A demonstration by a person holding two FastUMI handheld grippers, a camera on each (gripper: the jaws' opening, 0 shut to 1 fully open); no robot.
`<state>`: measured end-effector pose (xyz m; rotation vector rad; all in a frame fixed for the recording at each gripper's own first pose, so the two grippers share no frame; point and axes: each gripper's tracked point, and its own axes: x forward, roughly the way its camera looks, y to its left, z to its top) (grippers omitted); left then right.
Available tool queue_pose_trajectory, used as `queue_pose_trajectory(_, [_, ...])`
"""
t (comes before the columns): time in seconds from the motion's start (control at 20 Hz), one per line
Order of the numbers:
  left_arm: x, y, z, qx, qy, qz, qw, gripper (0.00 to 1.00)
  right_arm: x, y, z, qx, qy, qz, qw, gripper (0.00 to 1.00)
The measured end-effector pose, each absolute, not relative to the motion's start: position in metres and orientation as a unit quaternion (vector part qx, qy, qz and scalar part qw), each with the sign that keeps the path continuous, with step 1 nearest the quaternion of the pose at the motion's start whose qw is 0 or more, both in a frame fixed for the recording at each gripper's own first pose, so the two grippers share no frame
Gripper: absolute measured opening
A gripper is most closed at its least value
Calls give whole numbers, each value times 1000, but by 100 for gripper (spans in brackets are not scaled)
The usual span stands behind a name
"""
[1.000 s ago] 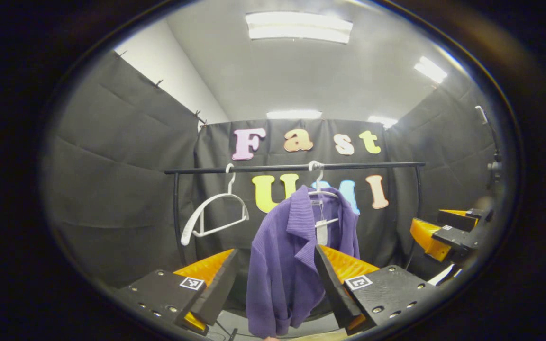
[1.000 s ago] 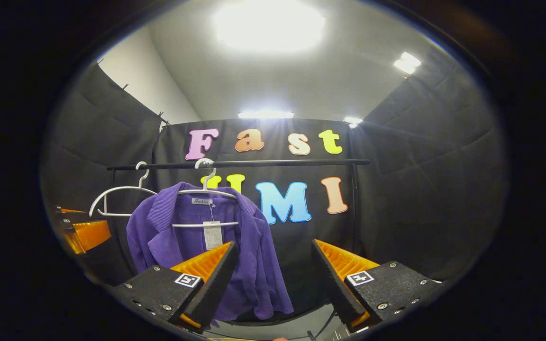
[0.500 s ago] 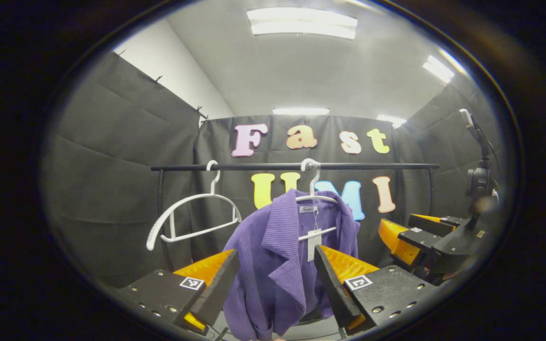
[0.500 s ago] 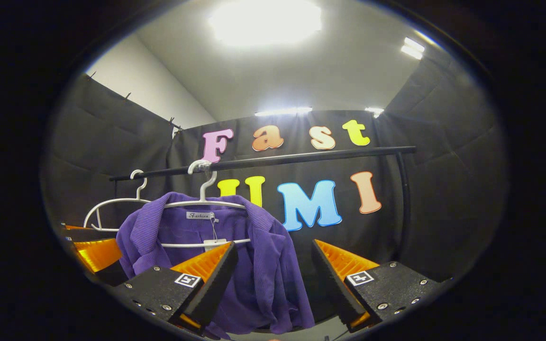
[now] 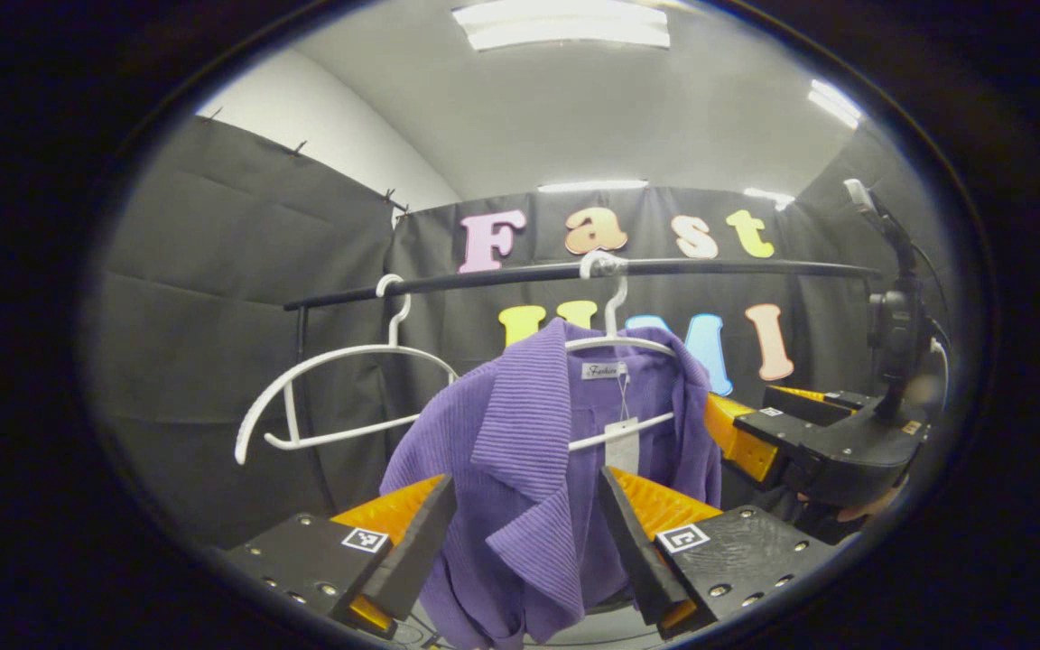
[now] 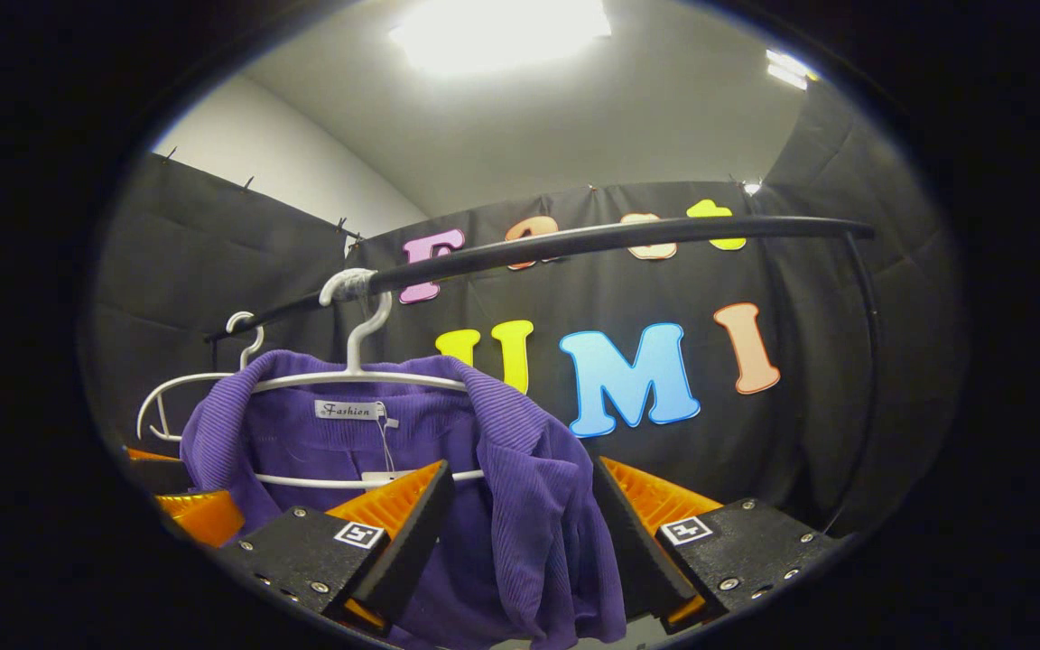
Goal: Grasp the clothes on the hanger with both hands and then place them into the laundry hamper below.
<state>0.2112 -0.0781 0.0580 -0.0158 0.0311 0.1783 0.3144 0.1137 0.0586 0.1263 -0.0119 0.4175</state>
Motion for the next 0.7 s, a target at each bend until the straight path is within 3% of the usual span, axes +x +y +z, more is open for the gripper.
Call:
queue_pose_trajectory(0.4, [240, -76, 27, 22, 35, 134, 990, 94, 357, 146, 7, 45, 37, 228, 972, 92])
queue_pose_trajectory(0.55, [245, -73, 19, 30, 41, 145, 988, 94, 361, 152, -3, 50, 42, 232, 970, 80])
queue_pose_trajectory(0.6, [245, -72, 17, 35, 42, 150, 987, 85, 362, 152, -4, 49, 41, 235, 970, 74])
queue_pose_trajectory(0.65, [245, -73, 18, 40, 41, 150, 987, 85, 363, 154, -4, 50, 39, 239, 969, 64])
queue_pose_trajectory(0.7, [247, -69, 18, 46, 39, 160, 985, 75, 364, 155, -3, 48, 36, 241, 969, 57])
